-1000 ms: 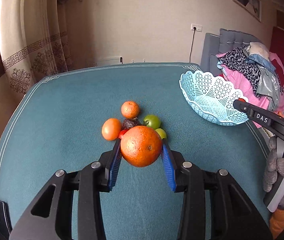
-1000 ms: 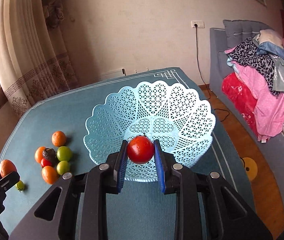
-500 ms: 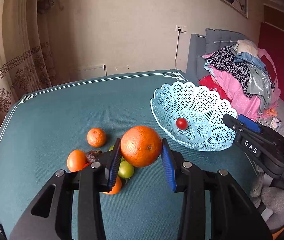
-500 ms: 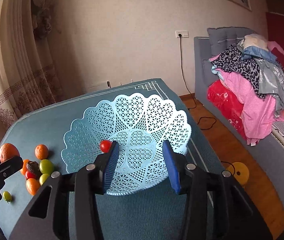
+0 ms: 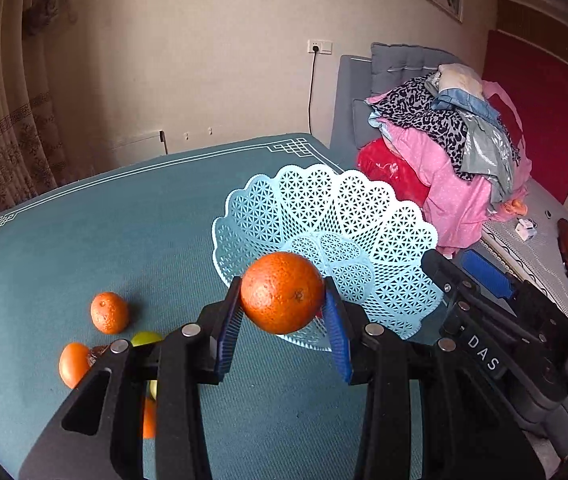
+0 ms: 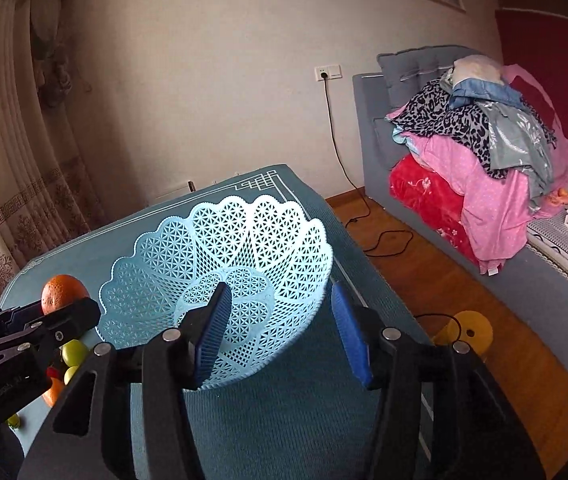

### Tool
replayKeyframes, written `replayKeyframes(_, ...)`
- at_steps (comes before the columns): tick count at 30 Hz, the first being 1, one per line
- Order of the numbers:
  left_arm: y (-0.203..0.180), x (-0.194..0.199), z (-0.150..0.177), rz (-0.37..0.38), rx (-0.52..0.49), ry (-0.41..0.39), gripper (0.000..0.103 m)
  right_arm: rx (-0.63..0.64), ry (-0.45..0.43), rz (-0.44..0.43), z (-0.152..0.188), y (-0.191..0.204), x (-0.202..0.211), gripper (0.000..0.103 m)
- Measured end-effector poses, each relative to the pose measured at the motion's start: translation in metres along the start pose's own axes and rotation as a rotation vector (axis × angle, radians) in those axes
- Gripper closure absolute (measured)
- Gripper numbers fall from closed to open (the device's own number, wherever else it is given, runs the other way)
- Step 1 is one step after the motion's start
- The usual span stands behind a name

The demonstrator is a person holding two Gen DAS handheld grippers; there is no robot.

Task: Organize fruits
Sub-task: 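Lower the orange into the basket and open the left gripper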

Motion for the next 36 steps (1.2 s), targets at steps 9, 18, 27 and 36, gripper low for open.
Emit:
replayKeyframes(9, 0.006, -0.001, -0.003, 0.006, 0.037, -0.011, 0.027, -0.009, -0.008, 0.015, 0.003, -0.003, -0.001, 0.038)
replayKeyframes(18, 0.038, 0.018, -0.007, -0.089, 0.092, -0.029, 0.017, 0.014, -0.05, 0.014, 0.003, 0.005, 0.01, 0.038)
replayKeyframes(27, 0.078, 0.054, -0.01, -0.189, 0.123, -0.059, 0.012, 0.043, -0.049, -0.002, 0.01, 0.015, 0.018, 0.037)
replayKeyframes(36, 0.127, 0.082, 0.004, -0.274, 0.2, -0.049, 0.011, 0.069, -0.047, -0.027, 0.014, 0.028, 0.033, 0.037)
Point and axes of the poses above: each gripper's, at about its wrist camera, not at the fingertips, and x roughly against the way its jaws point, y to its left, z to its underside, the point moved 4 cm from there along -x, roughly the way its jaws point, and after that the axes turned 9 degrees about z, right-handed, at the moved point
